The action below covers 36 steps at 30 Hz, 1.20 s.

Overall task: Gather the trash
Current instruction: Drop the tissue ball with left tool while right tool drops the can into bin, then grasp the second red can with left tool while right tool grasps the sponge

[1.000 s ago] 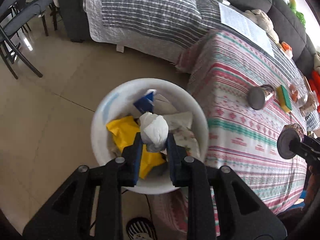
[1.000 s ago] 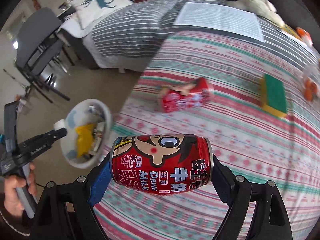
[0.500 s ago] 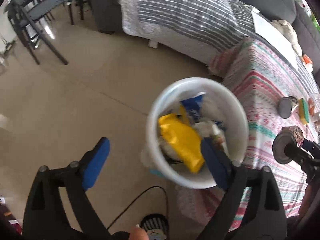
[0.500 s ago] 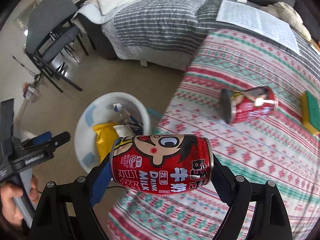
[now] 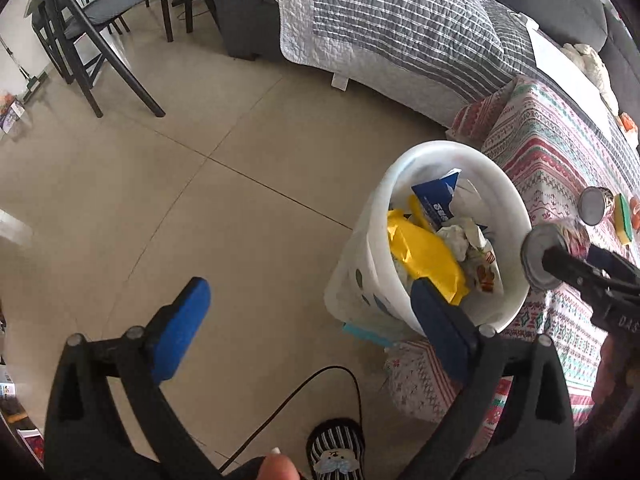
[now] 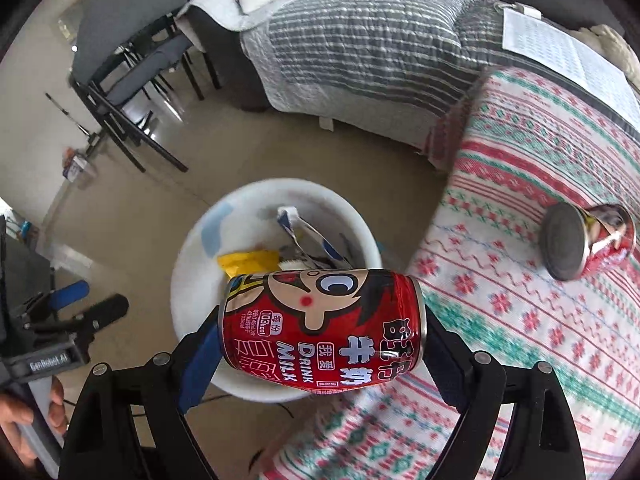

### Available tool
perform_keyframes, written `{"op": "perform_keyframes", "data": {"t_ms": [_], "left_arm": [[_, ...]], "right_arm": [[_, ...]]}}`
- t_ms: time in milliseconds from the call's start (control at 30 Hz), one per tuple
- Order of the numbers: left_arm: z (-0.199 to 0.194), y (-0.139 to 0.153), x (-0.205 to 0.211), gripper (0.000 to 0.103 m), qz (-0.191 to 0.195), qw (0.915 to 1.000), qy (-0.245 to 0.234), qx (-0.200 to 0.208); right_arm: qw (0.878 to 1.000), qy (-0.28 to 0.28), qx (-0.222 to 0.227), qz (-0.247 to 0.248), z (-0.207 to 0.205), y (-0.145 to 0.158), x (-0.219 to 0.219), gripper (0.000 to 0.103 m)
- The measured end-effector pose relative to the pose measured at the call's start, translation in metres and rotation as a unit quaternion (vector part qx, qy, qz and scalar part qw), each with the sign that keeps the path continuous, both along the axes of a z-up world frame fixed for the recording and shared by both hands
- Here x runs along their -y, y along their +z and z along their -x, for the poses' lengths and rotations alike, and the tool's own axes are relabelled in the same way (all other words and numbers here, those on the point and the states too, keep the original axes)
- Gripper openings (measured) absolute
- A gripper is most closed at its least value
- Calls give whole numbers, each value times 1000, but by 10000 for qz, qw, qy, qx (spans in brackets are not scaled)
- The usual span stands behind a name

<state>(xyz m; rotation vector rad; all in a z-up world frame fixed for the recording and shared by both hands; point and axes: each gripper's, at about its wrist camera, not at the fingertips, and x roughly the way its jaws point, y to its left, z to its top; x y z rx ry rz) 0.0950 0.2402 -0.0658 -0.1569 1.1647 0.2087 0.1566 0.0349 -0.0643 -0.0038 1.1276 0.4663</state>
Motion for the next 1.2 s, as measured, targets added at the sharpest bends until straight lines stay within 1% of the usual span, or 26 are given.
{"op": "perform_keyframes", "data": {"t_ms": [133,300,500,633,733,800,900,1067,1167,1200], "left_arm": [[2,1,2,100,-4,10000,-4,11],[3,2,7,100,-11,10000,-30,23],[-2,5,24,100,31,9999,-120,23],[-11,7,44,100,113,9995,-281,10],[-19,13,67,100,113,9986,-516,72],[-27,16,88,100,147,9974,-704,90],[-39,21,117,100,139,9949,-994,89],[-59,33,172,100,11,9871,-1590,178],[-74,36,205,100,-98,9799,-1982,191],[-81,36,219,100,-206,9765,-2136,209]], "right_arm": [[9999,14,-6,-143,-1,0,-2,92],[9997,-81,132,-171,5,14,15,93],[9986,-442,212,-195,8,31,60,93],[9964,-812,227,-69,8,36,104,93],[9940,-1068,199,-100,8,38,139,94],[9915,-1293,131,-16,8,39,167,94],[9879,-1544,155,5,13,43,201,94],[9780,-2074,176,104,21,47,267,97],[9712,-2374,165,132,22,46,301,102],[9685,-2480,182,140,23,46,313,102]]}}
